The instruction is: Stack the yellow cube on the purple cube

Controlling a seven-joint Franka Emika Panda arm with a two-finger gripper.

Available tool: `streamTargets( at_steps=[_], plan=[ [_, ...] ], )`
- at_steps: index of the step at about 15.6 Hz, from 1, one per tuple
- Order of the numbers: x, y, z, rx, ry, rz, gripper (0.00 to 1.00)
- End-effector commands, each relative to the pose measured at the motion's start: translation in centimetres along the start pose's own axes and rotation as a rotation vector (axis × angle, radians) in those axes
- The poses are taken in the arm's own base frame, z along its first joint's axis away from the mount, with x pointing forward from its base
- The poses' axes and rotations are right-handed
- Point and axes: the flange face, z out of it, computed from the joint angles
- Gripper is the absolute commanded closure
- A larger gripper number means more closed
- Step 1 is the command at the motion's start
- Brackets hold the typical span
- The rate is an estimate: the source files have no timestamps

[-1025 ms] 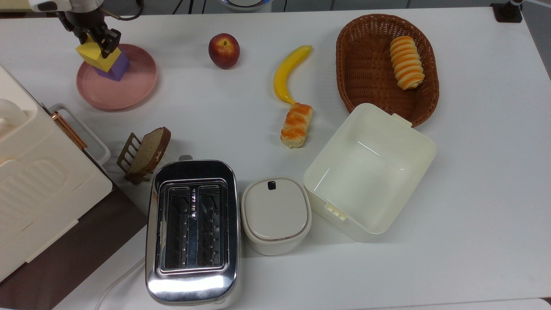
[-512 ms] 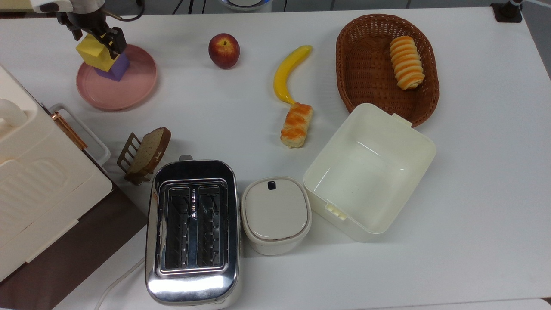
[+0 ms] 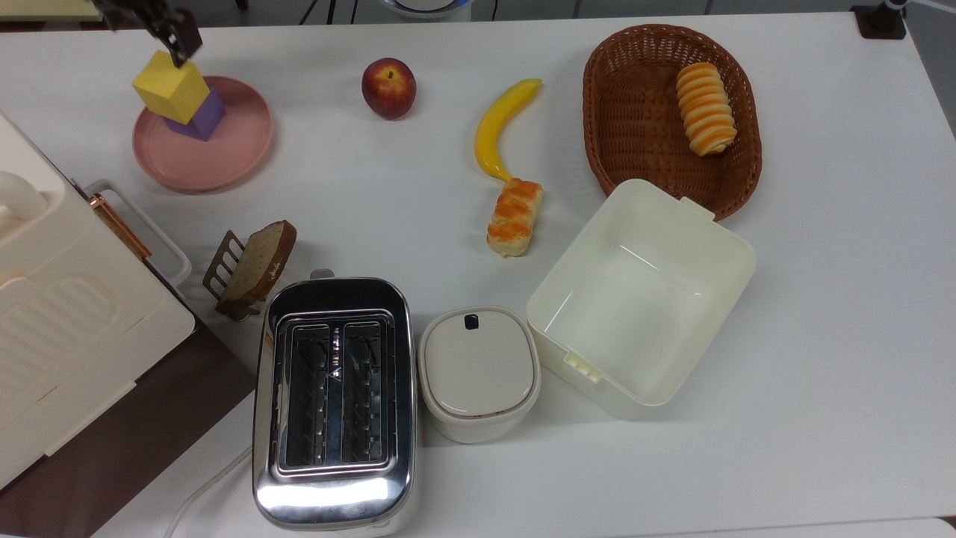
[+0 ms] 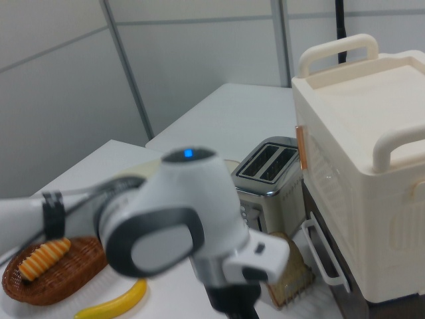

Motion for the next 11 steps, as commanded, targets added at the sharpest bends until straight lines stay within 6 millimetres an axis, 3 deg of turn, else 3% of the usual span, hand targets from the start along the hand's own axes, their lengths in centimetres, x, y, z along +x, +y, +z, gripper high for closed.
streamTargets(
  at_steps=[1,3,5,9,11],
  plan=[
    [0.9,-2.5,-10.0,0.095,-0.052,0.012,0.00],
    [0.7,-3.2,-13.6,0.127,-0.057,-0.011,0.00],
    [0.0,-6.8,-15.7,0.132,-0.051,-0.108,0.00],
    [-1.3,-13.8,-17.4,0.140,-0.024,-0.264,0.00],
    [-1.7,-15.7,-17.8,0.141,-0.019,-0.298,0.00]
  ],
)
